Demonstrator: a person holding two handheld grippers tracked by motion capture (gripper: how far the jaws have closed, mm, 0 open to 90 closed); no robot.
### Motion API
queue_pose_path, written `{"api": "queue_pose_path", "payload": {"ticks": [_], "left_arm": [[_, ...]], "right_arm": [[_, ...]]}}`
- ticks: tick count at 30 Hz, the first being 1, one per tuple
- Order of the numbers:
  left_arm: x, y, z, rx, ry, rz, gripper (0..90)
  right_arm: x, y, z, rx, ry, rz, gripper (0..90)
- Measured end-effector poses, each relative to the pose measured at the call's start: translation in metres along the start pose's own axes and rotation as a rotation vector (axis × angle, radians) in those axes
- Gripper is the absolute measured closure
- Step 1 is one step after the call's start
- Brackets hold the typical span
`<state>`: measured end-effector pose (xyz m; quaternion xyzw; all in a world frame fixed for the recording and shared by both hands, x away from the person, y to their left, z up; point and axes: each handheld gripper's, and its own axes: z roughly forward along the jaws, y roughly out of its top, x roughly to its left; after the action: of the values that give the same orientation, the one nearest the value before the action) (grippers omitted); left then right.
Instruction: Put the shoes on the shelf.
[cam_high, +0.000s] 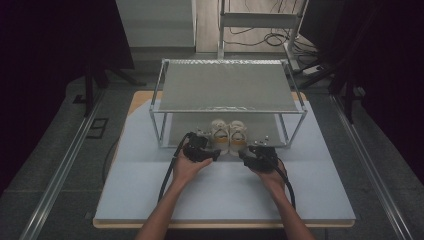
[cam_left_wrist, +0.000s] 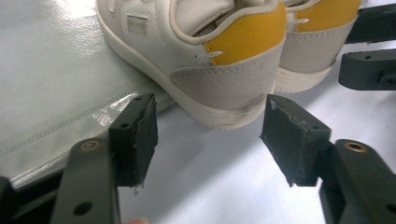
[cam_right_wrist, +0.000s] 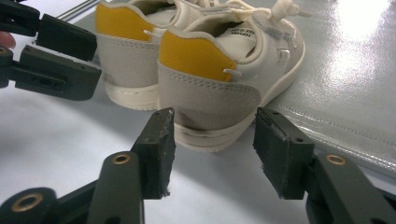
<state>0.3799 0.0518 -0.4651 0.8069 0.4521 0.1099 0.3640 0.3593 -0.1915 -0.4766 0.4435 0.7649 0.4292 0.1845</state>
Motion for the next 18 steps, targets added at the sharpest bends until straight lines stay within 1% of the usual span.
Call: {"api": "queue_pose_path", "payload": {"ticks": [1, 2, 4, 6, 7, 9, 11, 14, 18], "left_arm": [[0.001, 0.000, 0.002, 0.004, 0.003, -0.003, 33.4], [0.001, 0.001, 0.004, 0.000, -0.005, -0.017, 32.5], [0.003, 0.001, 0.006, 0.000, -0.030, -0.029, 30.5], [0.003, 0.002, 0.007, 0.001, -0.034, -0.026, 30.4], [0.002, 0.004, 0.006, 0.000, -0.030, -0.009, 30.5], [0.001, 0.007, 0.006, 0.002, -0.025, 0.004, 31.0], [0.001, 0.008, 0.005, 0.005, -0.022, 0.002, 31.5], [-0.001, 0.013, 0.005, -0.002, -0.026, -0.004, 32.3], [-0.001, 0.014, 0.007, -0.004, -0.032, -0.011, 32.6]], "right_arm": [[-0.001, 0.000, 0.001, 0.004, 0.003, 0.001, 46.8], [-0.001, 0.000, 0.002, 0.003, 0.003, 0.002, 45.9], [-0.001, 0.001, 0.003, 0.004, 0.007, -0.006, 45.3], [0.000, 0.001, 0.005, 0.005, 0.007, -0.013, 45.2], [0.002, 0.002, 0.007, 0.007, 0.006, -0.024, 45.1], [0.002, 0.004, 0.009, 0.011, 0.003, -0.022, 43.0], [0.002, 0.006, 0.009, 0.011, 0.007, -0.017, 42.3], [0.002, 0.009, 0.010, 0.011, 0.001, -0.024, 42.3], [0.000, 0.010, 0.012, 0.011, -0.004, -0.026, 42.3]]}}
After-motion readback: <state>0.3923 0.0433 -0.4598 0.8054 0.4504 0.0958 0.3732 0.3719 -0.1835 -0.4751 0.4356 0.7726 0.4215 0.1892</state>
